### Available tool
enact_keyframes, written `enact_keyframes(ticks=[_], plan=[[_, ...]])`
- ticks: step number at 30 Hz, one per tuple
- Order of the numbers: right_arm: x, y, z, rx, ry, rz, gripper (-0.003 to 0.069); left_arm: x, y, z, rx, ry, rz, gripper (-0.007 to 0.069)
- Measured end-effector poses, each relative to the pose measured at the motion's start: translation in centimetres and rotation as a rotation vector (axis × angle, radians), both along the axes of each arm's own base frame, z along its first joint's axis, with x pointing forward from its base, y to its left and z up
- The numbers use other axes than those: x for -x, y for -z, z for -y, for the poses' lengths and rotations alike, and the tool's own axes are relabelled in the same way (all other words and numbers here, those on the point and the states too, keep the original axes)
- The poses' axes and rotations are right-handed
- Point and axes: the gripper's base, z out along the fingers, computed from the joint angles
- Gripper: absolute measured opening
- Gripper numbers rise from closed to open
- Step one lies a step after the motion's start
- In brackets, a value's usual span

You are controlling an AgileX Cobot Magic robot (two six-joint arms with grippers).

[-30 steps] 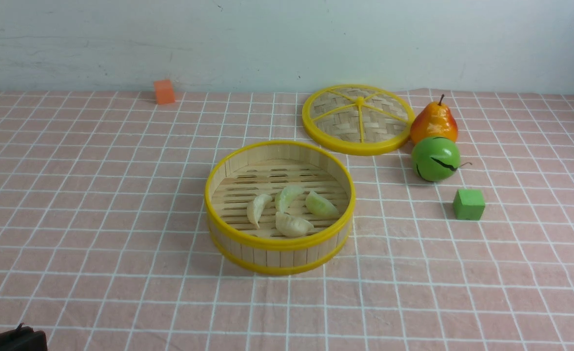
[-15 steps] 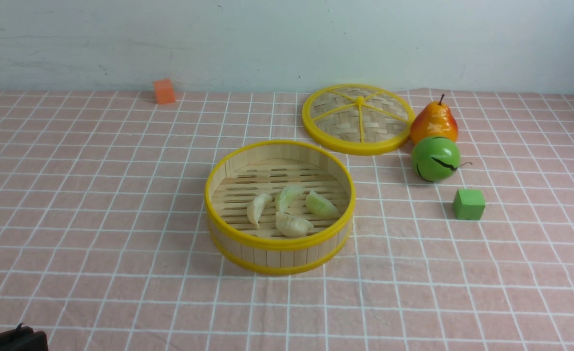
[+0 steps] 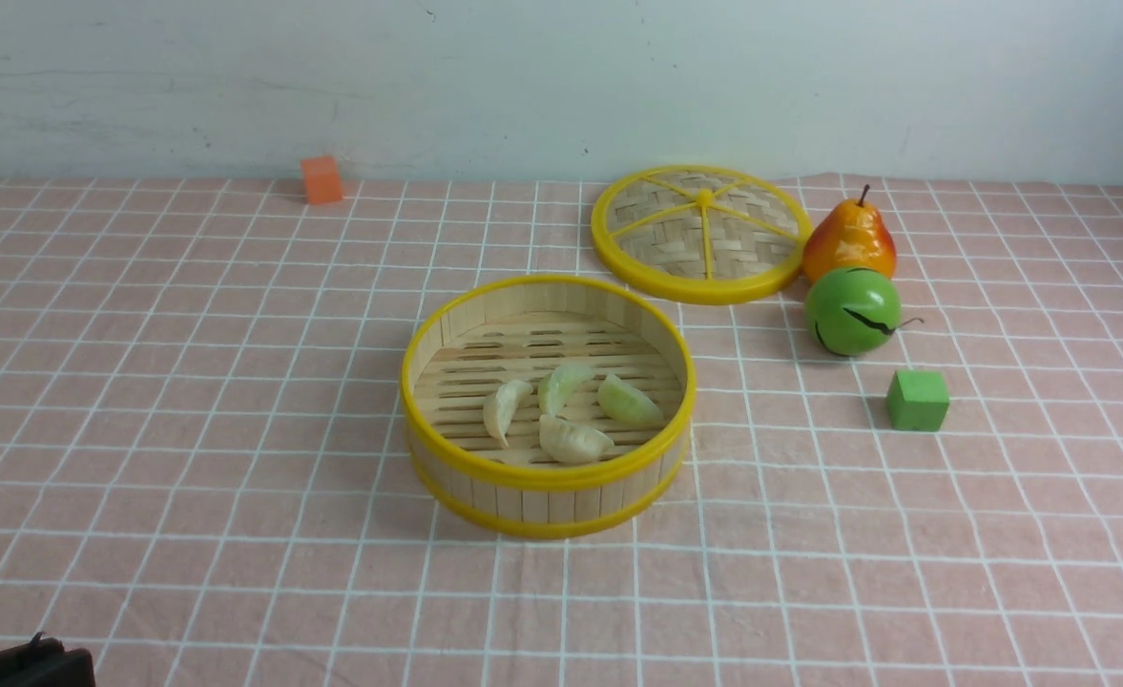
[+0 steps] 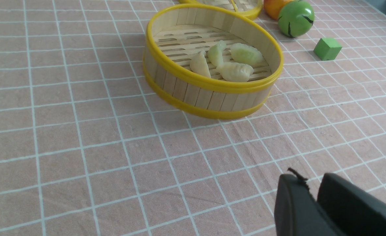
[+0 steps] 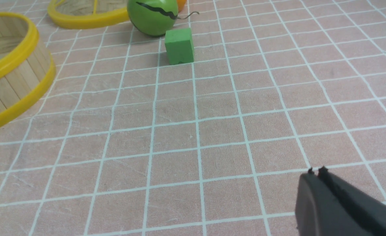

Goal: Put the dumplings into the steamer on the table with the pink tablecloth.

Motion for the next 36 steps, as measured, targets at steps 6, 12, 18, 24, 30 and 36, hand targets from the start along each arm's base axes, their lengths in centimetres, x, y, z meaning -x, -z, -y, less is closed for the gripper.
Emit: enact_keyframes(ticks=[6, 12, 18, 24, 30, 36], plan=[[0.0, 0.0, 0.0, 0.000, 0.000, 0.000, -0.0013, 0.0, 0.0, 0.0, 0.000, 0.000, 0.000, 0.0109], [0.0, 0.0, 0.0, 0.000, 0.000, 0.000, -0.0009, 0.0, 0.0, 0.0, 0.000, 0.000, 0.000, 0.0113], [0.0, 0.0, 0.0, 0.000, 0.000, 0.000, -0.0001, 0.0, 0.0, 0.0, 0.000, 0.000, 0.001, 0.0122], [0.0, 0.0, 0.0, -0.001, 0.000, 0.000, 0.0003, -0.5, 0.6, 0.0, 0.052, -0.026, 0.096, 0.0101], [0.0, 0.0, 0.0, -0.001, 0.000, -0.001, 0.0013, -0.7, 2.7, -1.3, 0.176, -0.214, 0.345, -0.0014], [0.0, 0.0, 0.0, -0.001, 0.000, -0.001, 0.0022, -0.4, 6.1, -2.6, 0.171, -0.399, 0.433, -0.0014]])
